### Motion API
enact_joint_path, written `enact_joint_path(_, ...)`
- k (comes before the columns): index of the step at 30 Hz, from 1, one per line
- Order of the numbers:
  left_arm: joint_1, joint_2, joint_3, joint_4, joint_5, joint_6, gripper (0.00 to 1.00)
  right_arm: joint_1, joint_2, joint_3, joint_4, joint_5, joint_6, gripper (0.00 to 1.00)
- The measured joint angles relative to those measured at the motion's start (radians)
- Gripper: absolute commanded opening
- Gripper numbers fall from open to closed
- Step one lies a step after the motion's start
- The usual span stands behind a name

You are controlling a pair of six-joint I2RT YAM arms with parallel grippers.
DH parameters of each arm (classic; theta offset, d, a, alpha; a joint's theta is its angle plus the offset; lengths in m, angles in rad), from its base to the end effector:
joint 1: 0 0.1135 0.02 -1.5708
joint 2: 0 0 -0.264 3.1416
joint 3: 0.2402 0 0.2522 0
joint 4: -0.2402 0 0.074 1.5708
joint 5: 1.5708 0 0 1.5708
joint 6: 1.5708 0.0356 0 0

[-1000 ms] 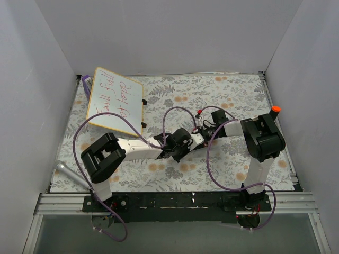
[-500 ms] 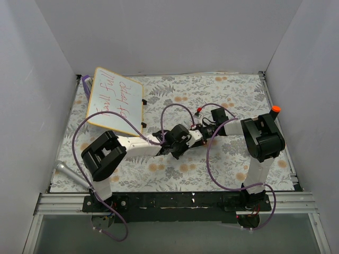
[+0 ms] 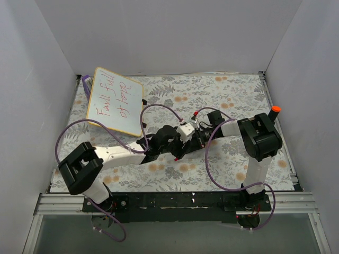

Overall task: Write a sentence on the whiteboard
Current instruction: Insert the whiteboard marker without the cap into the pen cap.

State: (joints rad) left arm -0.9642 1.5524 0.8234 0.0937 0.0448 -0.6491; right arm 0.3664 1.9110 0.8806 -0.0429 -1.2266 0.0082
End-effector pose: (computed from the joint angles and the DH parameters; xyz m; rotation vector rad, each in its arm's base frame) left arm 0.1845 -0.2687 0.1940 0.3987 2.3382 -0.9017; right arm 0.2929 0.1483 0.1076 -0.8325 2.2388 1.7372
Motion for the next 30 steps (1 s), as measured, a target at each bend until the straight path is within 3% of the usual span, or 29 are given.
enact_joint_path(6, 0.0, -0.107, -0.05, 0.083, -0.023, -0.026, 0.82, 0.006, 0.01, 0.0, -0.019, 0.001, -0.014, 0.01)
enact_joint_path(12, 0.001, -0.227, -0.159, 0.095, -0.037, -0.032, 0.8, 0.006, 0.01, 0.0, -0.024, 0.001, -0.016, 0.01)
enact_joint_path(22, 0.001, -0.137, -0.224, 0.092, 0.048, -0.085, 0.7, 0.006, 0.01, 0.0, -0.03, 0.001, -0.016, 0.01)
enact_joint_path(26, 0.001, -0.06, -0.224, 0.098, 0.068, -0.098, 0.61, 0.006, 0.01, 0.0, -0.03, 0.0, -0.016, 0.01)
enact_joint_path(29, 0.001, -0.017, -0.212, 0.106, 0.072, -0.098, 0.47, 0.006, 0.01, 0.0, -0.03, 0.0, -0.016, 0.01)
enact_joint_path(30, 0.001, -0.006, -0.203, 0.106, 0.073, -0.1, 0.3, 0.006, 0.01, 0.0, -0.03, 0.0, -0.016, 0.01)
